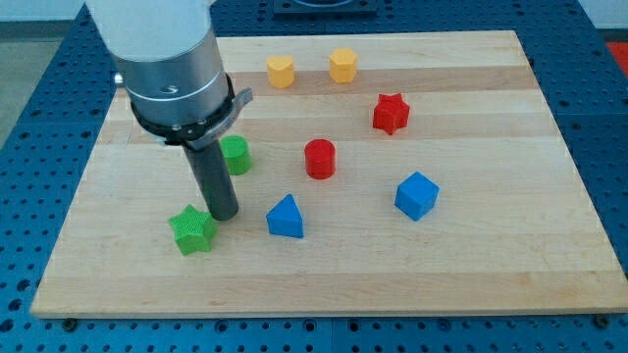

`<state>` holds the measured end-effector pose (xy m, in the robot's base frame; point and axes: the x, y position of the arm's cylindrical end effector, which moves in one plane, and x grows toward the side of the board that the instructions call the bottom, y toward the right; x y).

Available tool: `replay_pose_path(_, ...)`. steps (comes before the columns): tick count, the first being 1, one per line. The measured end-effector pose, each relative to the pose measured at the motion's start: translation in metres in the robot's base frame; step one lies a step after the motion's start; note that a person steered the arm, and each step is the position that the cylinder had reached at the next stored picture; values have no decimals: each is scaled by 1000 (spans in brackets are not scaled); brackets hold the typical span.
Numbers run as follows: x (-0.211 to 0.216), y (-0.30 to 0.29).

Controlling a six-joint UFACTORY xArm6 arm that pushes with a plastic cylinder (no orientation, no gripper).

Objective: Slightly push the green star towards left

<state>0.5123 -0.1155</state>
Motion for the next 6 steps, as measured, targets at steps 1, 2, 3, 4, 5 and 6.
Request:
replay_pose_path(1, 0, 12)
replay_pose_path(2, 20, 21)
replay_pose_path(3, 52, 21)
replay_pose_path(4, 73, 18)
replay_pose_path(5, 65, 17)
replay_pose_path(6, 30, 19)
